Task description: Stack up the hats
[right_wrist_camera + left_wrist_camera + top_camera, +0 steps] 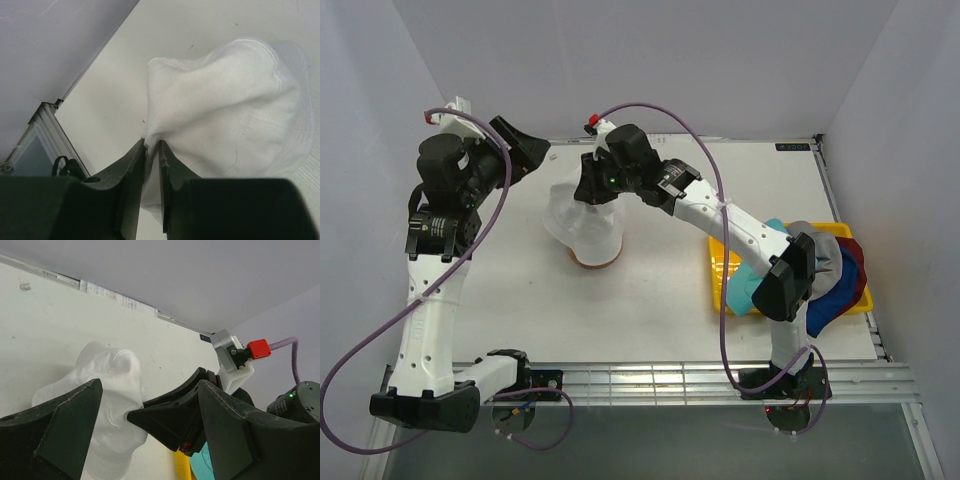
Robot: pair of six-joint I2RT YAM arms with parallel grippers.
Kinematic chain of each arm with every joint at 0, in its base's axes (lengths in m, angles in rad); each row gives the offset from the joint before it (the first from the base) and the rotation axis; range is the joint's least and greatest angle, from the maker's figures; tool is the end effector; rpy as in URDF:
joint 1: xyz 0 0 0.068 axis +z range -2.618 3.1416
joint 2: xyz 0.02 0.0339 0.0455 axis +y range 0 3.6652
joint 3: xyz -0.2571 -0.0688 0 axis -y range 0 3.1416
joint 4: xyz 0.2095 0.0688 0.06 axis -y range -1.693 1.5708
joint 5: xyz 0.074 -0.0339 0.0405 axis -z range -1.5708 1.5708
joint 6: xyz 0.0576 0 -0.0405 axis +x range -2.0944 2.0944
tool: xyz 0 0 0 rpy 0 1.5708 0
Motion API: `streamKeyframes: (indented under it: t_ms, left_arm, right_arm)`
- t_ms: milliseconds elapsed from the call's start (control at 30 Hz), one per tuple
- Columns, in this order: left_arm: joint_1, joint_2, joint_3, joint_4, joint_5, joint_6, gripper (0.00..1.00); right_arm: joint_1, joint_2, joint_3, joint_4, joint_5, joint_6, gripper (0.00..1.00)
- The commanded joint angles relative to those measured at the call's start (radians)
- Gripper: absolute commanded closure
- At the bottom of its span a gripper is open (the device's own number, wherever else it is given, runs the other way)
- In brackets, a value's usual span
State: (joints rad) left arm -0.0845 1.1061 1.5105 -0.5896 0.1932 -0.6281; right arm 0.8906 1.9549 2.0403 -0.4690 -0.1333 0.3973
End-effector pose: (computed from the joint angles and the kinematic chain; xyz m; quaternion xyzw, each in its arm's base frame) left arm 0.2004 -0.0281 0.4569 -0.1463 0.7543 -0.2913 0.5699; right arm 0.2717 0.3481 0.3805 -0.2381 0.7930 0.3792 0.4132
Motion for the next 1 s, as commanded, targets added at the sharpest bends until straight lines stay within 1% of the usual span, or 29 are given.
streamKeyframes:
  t_ms: [0, 67, 133, 167, 367, 500, 667, 833, 933, 967]
  left_arm:
    - [0.002, -0.028, -0.062, 0.028, -0.02, 0.001, 0.11]
    - [0.002, -0.032, -0.09, 0.034, -0.028, -0.004, 0.11]
    - [0.002, -0.034, -0.121, 0.037, -0.035, -0.007, 0.11]
    - [0.002, -0.032, -0.13, 0.04, -0.035, -0.008, 0.11]
    - [0.002, -0.015, -0.168, 0.048, -0.032, -0.012, 0.11]
    - [0.003, -0.003, -0.182, 0.048, -0.026, -0.012, 0.11]
    - [0.002, 0.023, -0.194, 0.037, -0.017, -0.002, 0.11]
    - [0.002, 0.044, -0.202, 0.027, -0.014, 0.013, 0.12]
    - [0.002, 0.067, -0.211, 0.022, -0.005, 0.022, 0.13]
    - [0.003, 0.073, -0.211, 0.017, -0.002, 0.024, 0.13]
  right_arm:
    - [0.007, -0.005, -0.025, 0.027, 0.011, -0.032, 0.75]
    - [0.008, -0.013, -0.041, 0.032, 0.012, -0.034, 0.67]
    - [0.008, -0.019, -0.051, 0.036, 0.015, -0.035, 0.61]
    - [0.01, -0.025, -0.054, 0.036, 0.017, -0.037, 0.56]
    - [0.01, -0.065, -0.071, 0.039, 0.043, -0.04, 0.39]
    - [0.008, -0.102, -0.106, 0.043, 0.089, -0.037, 0.38]
    - [0.004, -0.132, -0.155, 0.02, 0.208, -0.037, 0.38]
    - [-0.012, -0.148, -0.19, 0.013, 0.253, -0.043, 0.39]
    - [-0.025, -0.139, -0.192, 0.004, 0.253, -0.04, 0.45]
    - [-0.03, -0.134, -0.198, 0.006, 0.248, -0.037, 0.5]
